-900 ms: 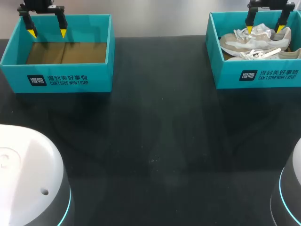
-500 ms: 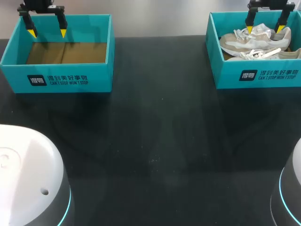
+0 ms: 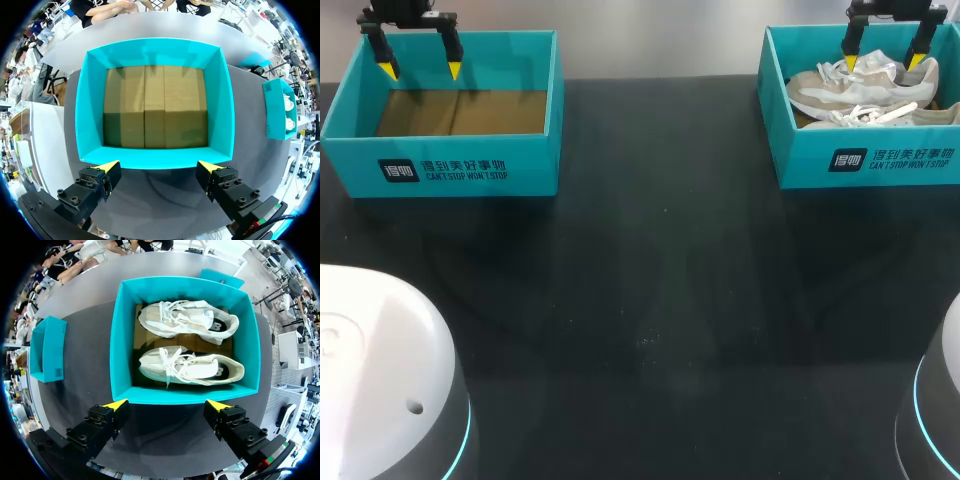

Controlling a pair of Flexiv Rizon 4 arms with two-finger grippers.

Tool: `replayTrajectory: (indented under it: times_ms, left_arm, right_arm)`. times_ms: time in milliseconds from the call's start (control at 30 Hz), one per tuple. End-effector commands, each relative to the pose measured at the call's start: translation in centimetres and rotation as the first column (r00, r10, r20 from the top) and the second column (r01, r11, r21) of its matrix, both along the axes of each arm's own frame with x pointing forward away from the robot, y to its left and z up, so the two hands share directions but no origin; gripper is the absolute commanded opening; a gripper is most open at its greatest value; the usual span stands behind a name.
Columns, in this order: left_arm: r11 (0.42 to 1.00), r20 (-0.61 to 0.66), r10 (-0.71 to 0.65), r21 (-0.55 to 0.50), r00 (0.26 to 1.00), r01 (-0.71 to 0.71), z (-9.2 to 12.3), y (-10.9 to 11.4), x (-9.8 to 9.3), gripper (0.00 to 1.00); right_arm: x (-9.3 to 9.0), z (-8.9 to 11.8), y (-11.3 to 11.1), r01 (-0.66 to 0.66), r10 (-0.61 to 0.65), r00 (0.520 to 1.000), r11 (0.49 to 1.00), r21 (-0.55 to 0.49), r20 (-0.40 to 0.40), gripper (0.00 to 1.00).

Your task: Take the shoe out of the shoebox, open the shoe tongue, remove and reinsert the insole, then place the shoe into the shoebox

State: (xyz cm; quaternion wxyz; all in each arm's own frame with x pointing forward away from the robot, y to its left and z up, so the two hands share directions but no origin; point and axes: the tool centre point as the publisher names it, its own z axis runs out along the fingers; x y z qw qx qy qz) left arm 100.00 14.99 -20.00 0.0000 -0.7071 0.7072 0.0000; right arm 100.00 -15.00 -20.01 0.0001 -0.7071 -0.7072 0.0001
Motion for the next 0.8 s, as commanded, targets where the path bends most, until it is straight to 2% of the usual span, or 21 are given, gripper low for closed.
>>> replayTrajectory:
  times_ms: [33, 433, 800]
  left_arm:
    - [1.0, 0.0, 0.0, 0.0, 1.0, 0.0, 0.0, 0.0, 0.0, 1.0]
    - [1.0, 0.0, 0.0, 0.0, 1.0, 0.0, 0.0, 0.0, 0.0, 1.0]
    - [1.0, 0.0, 0.0, 0.0, 1.0, 0.0, 0.0, 0.0, 0.0, 1.0]
  right_arm:
    - [0.1, 0.2, -0.2, -0.002, 0.002, 1.0, 1.0, -0.017, 0.028, 1.0]
    - [0.8, -2.1, -5.6, 0.006, -0.005, 1.0, 0.999, -0.042, 0.029, 1.0]
    - [2.0, -5.0, -11.2, 0.027, -0.024, 0.999, 0.992, -0.12, 0.021, 1.0]
